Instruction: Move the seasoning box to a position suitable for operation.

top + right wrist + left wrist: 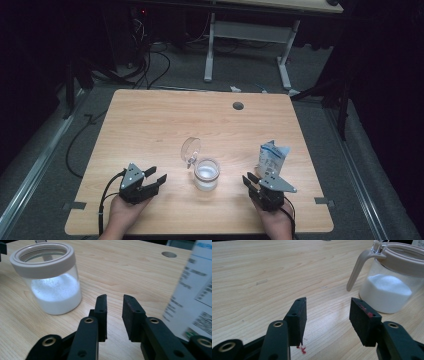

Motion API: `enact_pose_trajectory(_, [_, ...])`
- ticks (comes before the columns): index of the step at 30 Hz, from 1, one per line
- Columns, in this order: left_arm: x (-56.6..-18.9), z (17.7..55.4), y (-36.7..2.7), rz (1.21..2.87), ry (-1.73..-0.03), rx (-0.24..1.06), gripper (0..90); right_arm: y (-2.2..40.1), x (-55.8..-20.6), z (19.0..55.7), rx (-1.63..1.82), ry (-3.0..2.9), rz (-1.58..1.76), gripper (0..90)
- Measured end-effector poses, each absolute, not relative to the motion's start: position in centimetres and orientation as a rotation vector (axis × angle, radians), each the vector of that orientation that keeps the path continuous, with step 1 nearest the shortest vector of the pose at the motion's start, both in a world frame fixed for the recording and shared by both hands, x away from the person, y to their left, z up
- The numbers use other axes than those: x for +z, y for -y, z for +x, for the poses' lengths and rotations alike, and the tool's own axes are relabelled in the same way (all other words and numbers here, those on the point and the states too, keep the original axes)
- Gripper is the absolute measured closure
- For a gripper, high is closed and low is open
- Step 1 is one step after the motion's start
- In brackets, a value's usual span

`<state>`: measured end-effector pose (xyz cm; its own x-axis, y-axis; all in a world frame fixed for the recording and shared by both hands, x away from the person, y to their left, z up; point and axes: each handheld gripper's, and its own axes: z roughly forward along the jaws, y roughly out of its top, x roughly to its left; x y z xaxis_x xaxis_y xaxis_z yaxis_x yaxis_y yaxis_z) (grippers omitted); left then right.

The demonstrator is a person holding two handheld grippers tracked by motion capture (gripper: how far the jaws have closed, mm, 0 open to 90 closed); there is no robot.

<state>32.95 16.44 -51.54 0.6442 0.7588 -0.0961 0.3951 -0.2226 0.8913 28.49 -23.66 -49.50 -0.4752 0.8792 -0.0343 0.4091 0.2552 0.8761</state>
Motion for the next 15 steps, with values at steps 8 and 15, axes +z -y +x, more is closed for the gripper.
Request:
enact_pose_trajectory(8, [-51.3, 33.1, -16.6, 1.819, -0.931, 0.434, 57.5, 22.1, -50.1, 29.4, 1.164, -2.037, 1.14, 86.0])
enact_pose_trajectory(15, [-51.1, 33.1, -16.1, 1.814, -0.944, 0.415, 69.2, 21.9, -50.6, 29.3, 1.16, -2.069, 1.123, 89.9])
